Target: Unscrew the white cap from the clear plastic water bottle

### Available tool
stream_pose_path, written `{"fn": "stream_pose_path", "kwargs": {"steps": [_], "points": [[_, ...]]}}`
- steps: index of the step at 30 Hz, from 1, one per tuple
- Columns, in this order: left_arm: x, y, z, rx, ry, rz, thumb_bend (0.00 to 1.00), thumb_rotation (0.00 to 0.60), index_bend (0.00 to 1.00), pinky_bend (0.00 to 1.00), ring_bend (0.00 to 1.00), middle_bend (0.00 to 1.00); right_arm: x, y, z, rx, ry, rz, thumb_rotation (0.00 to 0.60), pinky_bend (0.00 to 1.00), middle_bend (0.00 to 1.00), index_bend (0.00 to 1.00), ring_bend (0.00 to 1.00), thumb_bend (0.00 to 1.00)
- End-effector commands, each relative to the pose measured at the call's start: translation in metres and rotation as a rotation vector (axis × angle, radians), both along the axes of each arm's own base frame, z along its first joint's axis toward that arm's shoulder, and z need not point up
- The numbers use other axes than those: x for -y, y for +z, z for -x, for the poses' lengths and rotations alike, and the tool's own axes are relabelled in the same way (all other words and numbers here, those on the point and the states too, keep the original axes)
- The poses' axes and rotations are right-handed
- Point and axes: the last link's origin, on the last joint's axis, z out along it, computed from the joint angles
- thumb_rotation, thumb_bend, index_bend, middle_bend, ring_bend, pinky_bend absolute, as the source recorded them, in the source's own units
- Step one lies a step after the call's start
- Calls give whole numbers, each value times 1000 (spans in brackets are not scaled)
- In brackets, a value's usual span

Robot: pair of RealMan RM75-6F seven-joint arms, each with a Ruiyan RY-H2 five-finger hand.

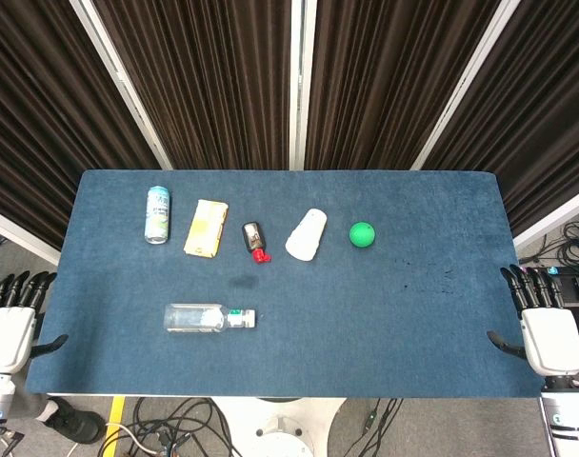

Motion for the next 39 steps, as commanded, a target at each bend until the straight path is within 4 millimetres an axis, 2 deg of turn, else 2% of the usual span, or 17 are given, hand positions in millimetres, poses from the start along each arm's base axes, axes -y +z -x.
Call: {"fn": "stream_pose_path", "kwargs": {"steps": [1,8,13,21,29,35,39], "points": [[0,-1,1,-1,3,1,0,600,101,18,36,98,1,0,0,0,1,0,600,0,68,0,0,23],[-2,-2,-3,-8,-18,1,0,600,102,18,36,98,1,2,-2,8,13,5,600,0,67,0,0,23],[-16,-11,-18,-33,-86,71,0,600,106,23,37,98,6,14,-2,4,26,38,600,0,53,0,0,40],[-52,-54,-61,-3,-227,279,0,600,108,35,36,98,14,22,-6,-9,46,45,600,0,41,0,0,40],[-61,-115,-95,25,-199,470,0,600,115,60,37,98,15,14,0,13,29,14,600,0,40,0,0,40],[-71,-145,-109,20,-195,485,0,600,116,71,43,112,15,12,3,22,29,10,600,0,40,0,0,40],[-73,-162,-116,29,-179,515,0,600,141,98,102,148,13,10,6,28,22,4,600,0,40,0,0,40]]}}
